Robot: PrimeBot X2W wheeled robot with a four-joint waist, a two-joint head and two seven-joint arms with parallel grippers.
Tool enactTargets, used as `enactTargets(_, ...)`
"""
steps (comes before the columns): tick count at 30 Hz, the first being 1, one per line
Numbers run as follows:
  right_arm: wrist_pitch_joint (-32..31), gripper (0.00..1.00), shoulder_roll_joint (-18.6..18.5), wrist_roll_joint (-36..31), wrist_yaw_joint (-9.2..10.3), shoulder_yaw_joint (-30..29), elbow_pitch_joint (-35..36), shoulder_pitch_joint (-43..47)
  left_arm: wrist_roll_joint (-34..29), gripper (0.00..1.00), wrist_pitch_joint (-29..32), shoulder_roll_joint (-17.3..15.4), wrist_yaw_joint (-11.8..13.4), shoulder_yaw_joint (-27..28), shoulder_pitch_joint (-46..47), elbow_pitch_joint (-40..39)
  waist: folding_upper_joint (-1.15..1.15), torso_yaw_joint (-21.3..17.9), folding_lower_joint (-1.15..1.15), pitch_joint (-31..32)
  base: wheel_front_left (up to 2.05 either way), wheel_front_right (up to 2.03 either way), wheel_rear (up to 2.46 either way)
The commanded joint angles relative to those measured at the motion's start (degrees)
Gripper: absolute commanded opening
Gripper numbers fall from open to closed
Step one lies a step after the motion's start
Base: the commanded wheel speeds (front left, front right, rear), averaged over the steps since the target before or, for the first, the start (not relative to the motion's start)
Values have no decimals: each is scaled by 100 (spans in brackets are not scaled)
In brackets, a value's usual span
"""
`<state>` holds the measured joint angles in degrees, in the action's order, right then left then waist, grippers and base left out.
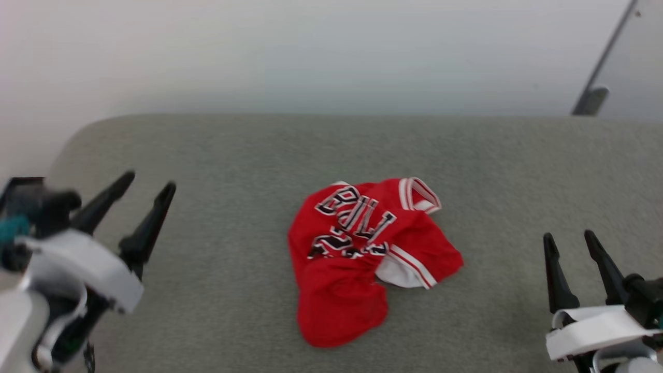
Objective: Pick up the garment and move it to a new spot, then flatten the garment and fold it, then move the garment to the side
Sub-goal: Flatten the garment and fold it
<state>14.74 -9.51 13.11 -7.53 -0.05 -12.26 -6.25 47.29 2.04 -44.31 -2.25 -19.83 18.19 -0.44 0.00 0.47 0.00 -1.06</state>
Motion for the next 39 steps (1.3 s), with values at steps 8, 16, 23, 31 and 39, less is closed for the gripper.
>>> enactTargets(8, 45, 100, 100, -11, 8, 263, -2, -403, -18, 100, 614, -3, -279, -237, 1141, 333, 0, -1013, 0, -853, 0, 0, 0)
enactTargets(16, 47, 100, 267, 3, 8, 275, 107, -532, 129, 100, 1185, 100, -432, -562, 1877, 921, 0, -1568, 0, -1288, 0, 0, 0)
enactTargets(23, 49, 100, 344, -3, 8, 197, 178, -517, 434, 100, 2050, 159, -489, -1026, 2139, 1407, 0, -1745, 0, -1444, 0, 0, 0)
enactTargets(31, 49, 100, 424, -80, 8, 108, 250, -467, 757, 100, 2883, 158, -408, -1262, 2188, 1442, 0, -1713, 0, -1545, 0, 0, 0)
enactTargets(39, 49, 100, 480, -88, 8, 128, 206, -582, 787, 18, 3206, 184, -258, -1395, 2148, 1263, 0, -1624, 0, -1591, 0, 0, 0)
